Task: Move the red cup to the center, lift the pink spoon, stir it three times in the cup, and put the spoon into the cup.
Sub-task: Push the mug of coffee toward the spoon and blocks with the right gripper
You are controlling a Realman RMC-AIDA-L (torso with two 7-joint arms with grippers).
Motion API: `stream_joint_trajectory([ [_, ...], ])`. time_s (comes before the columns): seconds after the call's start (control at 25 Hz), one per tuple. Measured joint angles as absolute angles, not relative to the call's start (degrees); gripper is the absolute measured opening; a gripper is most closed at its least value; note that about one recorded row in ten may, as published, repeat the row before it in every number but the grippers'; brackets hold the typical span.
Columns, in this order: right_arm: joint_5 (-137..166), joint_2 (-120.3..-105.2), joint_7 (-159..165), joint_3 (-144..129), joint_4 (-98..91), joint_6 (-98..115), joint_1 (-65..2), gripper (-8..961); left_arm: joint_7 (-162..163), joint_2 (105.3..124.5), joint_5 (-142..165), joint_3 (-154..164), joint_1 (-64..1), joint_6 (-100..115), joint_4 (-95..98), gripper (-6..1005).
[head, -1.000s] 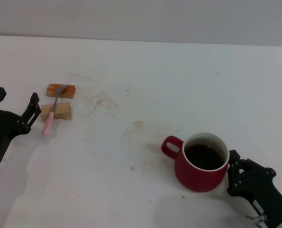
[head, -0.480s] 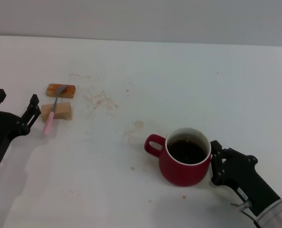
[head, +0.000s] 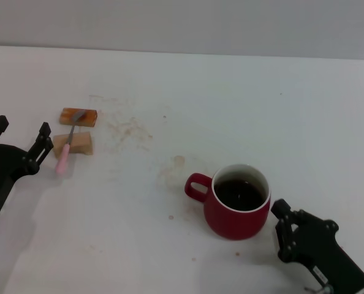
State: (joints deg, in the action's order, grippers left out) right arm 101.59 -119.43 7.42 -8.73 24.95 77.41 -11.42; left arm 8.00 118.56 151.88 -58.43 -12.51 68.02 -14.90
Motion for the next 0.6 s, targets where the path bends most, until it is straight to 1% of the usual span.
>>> stream_joint_trajectory([
  [0.2, 102.17, -119.48, 7.38, -10.73, 25.16, 78.06, -10.94, 0, 8.0, 118.62, 151.88, -58.26, -12.72, 67.93, -14.85, 807],
  [0.6, 103.3, -119.55, 7.64, -11.23, 25.0, 76.83, -14.07, 0, 8.0, 118.65, 151.88, -58.29, -12.27, 67.93, -14.74, 805],
])
